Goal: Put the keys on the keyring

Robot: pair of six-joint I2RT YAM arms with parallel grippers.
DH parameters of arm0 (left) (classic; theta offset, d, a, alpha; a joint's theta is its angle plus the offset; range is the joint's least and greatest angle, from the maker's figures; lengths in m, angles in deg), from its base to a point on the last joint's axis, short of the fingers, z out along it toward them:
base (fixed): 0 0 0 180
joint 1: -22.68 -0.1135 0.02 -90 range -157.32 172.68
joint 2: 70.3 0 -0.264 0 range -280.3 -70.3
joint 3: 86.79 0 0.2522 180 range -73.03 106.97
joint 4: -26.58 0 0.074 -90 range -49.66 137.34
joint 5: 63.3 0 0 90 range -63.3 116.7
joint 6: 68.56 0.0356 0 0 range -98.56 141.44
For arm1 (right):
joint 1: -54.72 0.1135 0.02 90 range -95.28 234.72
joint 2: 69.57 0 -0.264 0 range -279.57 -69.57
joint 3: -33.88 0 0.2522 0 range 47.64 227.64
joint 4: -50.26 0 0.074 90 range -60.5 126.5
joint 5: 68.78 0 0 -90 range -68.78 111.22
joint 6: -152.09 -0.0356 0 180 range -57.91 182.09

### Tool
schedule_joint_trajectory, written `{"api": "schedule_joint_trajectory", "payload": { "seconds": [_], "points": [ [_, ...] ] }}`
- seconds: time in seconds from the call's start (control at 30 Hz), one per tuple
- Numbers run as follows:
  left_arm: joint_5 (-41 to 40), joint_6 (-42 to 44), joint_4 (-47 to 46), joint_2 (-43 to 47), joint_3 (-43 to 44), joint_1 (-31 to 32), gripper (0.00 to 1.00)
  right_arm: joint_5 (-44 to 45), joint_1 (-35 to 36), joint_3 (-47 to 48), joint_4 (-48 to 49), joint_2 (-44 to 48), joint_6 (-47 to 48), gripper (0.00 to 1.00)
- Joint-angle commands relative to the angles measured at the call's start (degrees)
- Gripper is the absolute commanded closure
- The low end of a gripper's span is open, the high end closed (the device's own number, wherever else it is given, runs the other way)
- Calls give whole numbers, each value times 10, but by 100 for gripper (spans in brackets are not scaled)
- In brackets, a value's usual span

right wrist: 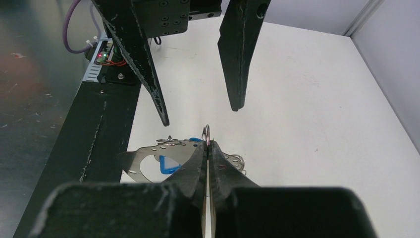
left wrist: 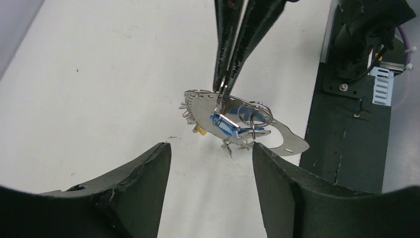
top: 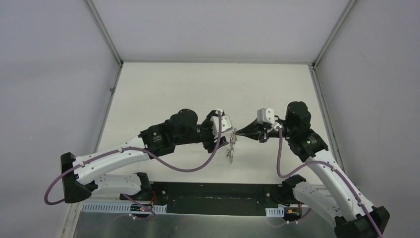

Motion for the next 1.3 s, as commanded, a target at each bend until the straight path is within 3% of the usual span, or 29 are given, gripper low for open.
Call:
{"api": "schedule_joint_trajectory", "payload": {
  "seconds": [0.0,0.17,0.5,0.7,0.8,0.9,1.07,1.27],
  "points": [
    [62,90,-151,46,-63,5,39,-40,1,-8,69,18,-27,100],
    [80,97,-257,63,-111,5,46,-56,1,-20,95,26,-52,100],
    [118,84,-252,33,-89,5,69,-59,1,-28,106,35,-66,100],
    [121,78,-247,21,-85,5,71,-59,1,-26,109,35,-70,100],
    [126,75,-248,18,-81,5,79,-58,1,-26,110,35,-70,100],
    [131,71,-245,17,-75,5,80,-58,1,-28,109,36,-70,100],
    [119,68,-242,19,-71,5,72,-59,1,-28,109,35,-70,100],
    [123,61,-239,19,-68,6,78,-57,1,-29,108,34,-70,100]
  ]
}}
